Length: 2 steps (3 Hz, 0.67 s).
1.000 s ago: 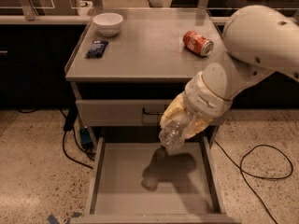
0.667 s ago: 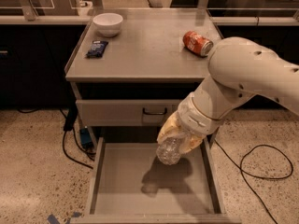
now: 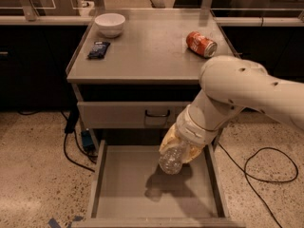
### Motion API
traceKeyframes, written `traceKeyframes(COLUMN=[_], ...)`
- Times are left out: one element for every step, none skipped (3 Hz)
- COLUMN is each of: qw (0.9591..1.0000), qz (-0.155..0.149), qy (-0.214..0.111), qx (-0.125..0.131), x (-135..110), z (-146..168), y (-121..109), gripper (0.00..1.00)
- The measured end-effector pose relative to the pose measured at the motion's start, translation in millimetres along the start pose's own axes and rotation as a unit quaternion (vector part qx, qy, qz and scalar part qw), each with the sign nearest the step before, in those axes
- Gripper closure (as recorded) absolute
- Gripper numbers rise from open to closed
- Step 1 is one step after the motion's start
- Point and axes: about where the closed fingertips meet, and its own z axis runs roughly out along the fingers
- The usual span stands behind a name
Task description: Place water bottle into middle drawer
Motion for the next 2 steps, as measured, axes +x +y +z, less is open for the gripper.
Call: traceKeyframes(qw=[0.9994,0.9976], qz=[0.006,0.033], qy=[-0.004,-0.005], qx=[-0.033,-0.061], x=[11.9,19.4], z=[49.7,106.1], y=[15.2,38.5], gripper=[1.00,1.00])
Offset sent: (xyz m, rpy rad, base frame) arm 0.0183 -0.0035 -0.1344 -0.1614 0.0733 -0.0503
